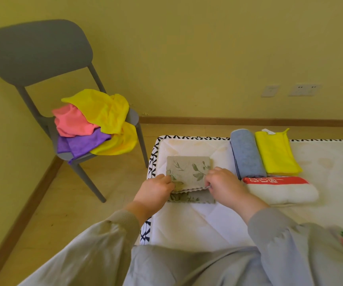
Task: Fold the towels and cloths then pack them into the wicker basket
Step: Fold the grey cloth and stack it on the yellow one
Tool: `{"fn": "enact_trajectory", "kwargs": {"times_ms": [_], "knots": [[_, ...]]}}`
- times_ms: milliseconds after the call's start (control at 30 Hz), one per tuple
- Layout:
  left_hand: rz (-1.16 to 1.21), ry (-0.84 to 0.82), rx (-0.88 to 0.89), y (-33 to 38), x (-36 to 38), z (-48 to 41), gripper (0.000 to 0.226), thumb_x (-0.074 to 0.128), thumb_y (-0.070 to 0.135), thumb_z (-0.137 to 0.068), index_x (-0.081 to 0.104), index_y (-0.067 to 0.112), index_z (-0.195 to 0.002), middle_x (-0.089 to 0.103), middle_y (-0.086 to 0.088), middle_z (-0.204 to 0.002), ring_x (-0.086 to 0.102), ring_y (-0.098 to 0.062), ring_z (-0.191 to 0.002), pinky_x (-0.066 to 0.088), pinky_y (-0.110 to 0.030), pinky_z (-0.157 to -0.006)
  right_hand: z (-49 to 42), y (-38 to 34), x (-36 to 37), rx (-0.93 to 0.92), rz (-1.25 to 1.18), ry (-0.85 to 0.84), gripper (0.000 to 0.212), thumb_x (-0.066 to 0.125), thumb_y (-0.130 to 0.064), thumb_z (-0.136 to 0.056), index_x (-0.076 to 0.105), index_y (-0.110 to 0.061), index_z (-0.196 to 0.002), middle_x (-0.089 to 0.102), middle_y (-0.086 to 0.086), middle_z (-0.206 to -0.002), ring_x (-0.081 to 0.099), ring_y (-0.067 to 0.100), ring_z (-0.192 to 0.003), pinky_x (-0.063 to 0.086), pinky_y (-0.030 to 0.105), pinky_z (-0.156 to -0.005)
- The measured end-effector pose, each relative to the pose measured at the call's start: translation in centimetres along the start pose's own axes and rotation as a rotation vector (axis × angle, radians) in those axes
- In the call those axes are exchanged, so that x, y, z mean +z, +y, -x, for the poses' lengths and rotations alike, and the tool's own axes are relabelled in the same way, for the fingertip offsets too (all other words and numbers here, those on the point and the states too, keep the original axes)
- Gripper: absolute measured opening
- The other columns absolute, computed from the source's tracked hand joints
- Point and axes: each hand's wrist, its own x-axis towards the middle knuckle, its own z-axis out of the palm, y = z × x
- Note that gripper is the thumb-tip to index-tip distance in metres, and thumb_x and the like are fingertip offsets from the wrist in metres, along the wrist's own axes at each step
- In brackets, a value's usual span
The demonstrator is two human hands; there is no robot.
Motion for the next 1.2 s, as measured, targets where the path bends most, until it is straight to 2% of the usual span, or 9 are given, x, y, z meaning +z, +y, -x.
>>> {"fn": "enact_trajectory", "kwargs": {"times_ms": [167, 433, 633, 700, 800, 867, 933, 1033, 1200], "knots": [[-0.057, -0.060, 0.058, 0.6, 0.6, 0.4, 0.037, 0.079, -0.007, -0.032, 0.059, 0.016, -0.053, 0.051, 0.002, -0.059, 0.047, -0.018, -0.052, 0.027, -0.019, -0.041, 0.2, -0.4, 0.8, -0.034, 0.065, -0.087, 0.031, 0.047, 0.008, -0.081, 0.065, -0.013, -0.095, 0.058, 0.001, -0.098, 0.047, 0.019, -0.096, 0.030, 0.024, -0.074], [-0.072, -0.015, 0.123, 0.8, 1.0, 0.7, 0.033, 0.082, 0.000, -0.036, 0.060, 0.018, -0.051, 0.050, 0.004, -0.056, 0.047, -0.016, -0.050, 0.027, -0.017, -0.045, 0.2, -0.7, 1.5, -0.009, 0.045, -0.215, 0.030, 0.044, 0.016, -0.070, 0.060, -0.006, -0.083, 0.057, 0.007, -0.090, 0.049, 0.021, -0.085, 0.045, 0.032, -0.075], [0.033, 0.101, 0.169, 0.2, 1.6, 0.5, 0.021, 0.059, 0.016, -0.069, 0.051, 0.016, -0.050, 0.045, 0.002, -0.054, 0.041, -0.017, -0.053, 0.029, -0.020, -0.050, -0.5, -0.7, 1.4, 0.123, -0.053, -0.374, 0.020, 0.046, 0.002, -0.076, 0.050, -0.014, -0.065, 0.050, 0.004, -0.073, 0.049, 0.023, -0.072, 0.037, 0.030, -0.060], [0.142, 0.199, 0.081, 0.3, 1.6, -0.5, 0.027, 0.048, 0.019, -0.079, 0.053, 0.013, -0.053, 0.048, 0.000, -0.059, 0.042, -0.018, -0.058, 0.038, -0.025, -0.050, -0.9, -1.1, 0.7, 0.151, -0.128, -0.192, 0.019, 0.045, -0.009, -0.086, 0.058, -0.016, -0.073, 0.055, 0.002, -0.079, 0.054, 0.022, -0.080, 0.042, 0.030, -0.066], [0.201, 0.245, -0.150, 0.9, 1.4, -3.5, 0.034, 0.035, 0.018, -0.084, 0.068, 0.009, -0.085, 0.065, -0.007, -0.094, 0.057, -0.029, -0.088, 0.052, -0.041, -0.073, -3.1, -1.8, 0.6, 0.197, -0.114, 0.250, 0.032, 0.043, -0.013, -0.093, 0.056, -0.014, -0.122, 0.053, 0.002, -0.123, 0.045, 0.021, -0.114, 0.039, 0.032, -0.096], [0.200, 0.104, -0.299, 1.6, 1.1, -5.7, 0.050, 0.026, 0.019, -0.089, 0.056, 0.008, -0.128, 0.048, -0.011, -0.141, 0.040, -0.034, -0.131, 0.035, -0.050, -0.106, -4.4, -2.4, 1.7, 0.273, -0.126, 0.245, 0.046, 0.038, -0.018, -0.096, 0.036, -0.015, -0.142, 0.031, 0.005, -0.149, 0.027, 0.023, -0.136, 0.025, 0.035, -0.112], [0.176, -0.100, -0.359, 2.1, 2.1, -6.8, 0.053, 0.022, 0.025, -0.099, 0.020, 0.013, -0.151, 0.008, -0.005, -0.160, 0.001, -0.026, -0.147, 0.005, -0.045, -0.117, -4.6, -2.5, 4.1, 0.278, -0.078, 0.074, 0.056, 0.014, -0.035, -0.097, 0.014, -0.021, -0.151, 0.004, 0.000, -0.160, 0.002, 0.021, -0.147, 0.006, 0.040, -0.118], [0.118, -0.252, -0.350, 2.0, 4.8, -6.3, 0.062, 0.001, 0.045, -0.096, -0.007, 0.019, -0.152, -0.014, 0.001, -0.159, -0.019, -0.018, -0.145, -0.007, -0.043, -0.117, -3.9, -1.3, 7.3, 0.238, -0.021, -0.075, 0.077, -0.016, -0.049, -0.079, -0.004, -0.028, -0.151, -0.011, -0.007, -0.159, -0.013, 0.013, -0.146, -0.004, 0.043, -0.117], [0.103, -0.216, -0.366, 1.3, 6.5, -5.1, 0.079, -0.017, 0.050, -0.076, -0.012, 0.023, -0.150, -0.017, 0.006, -0.158, -0.024, -0.013, -0.142, -0.010, -0.041, -0.116, -3.1, 0.4, 8.0, 0.250, -0.003, -0.071, 0.073, -0.011, -0.051, -0.082, -0.006, -0.028, -0.151, -0.014, -0.008, -0.158, -0.016, 0.010, -0.145, -0.005, 0.044, -0.116]]}}
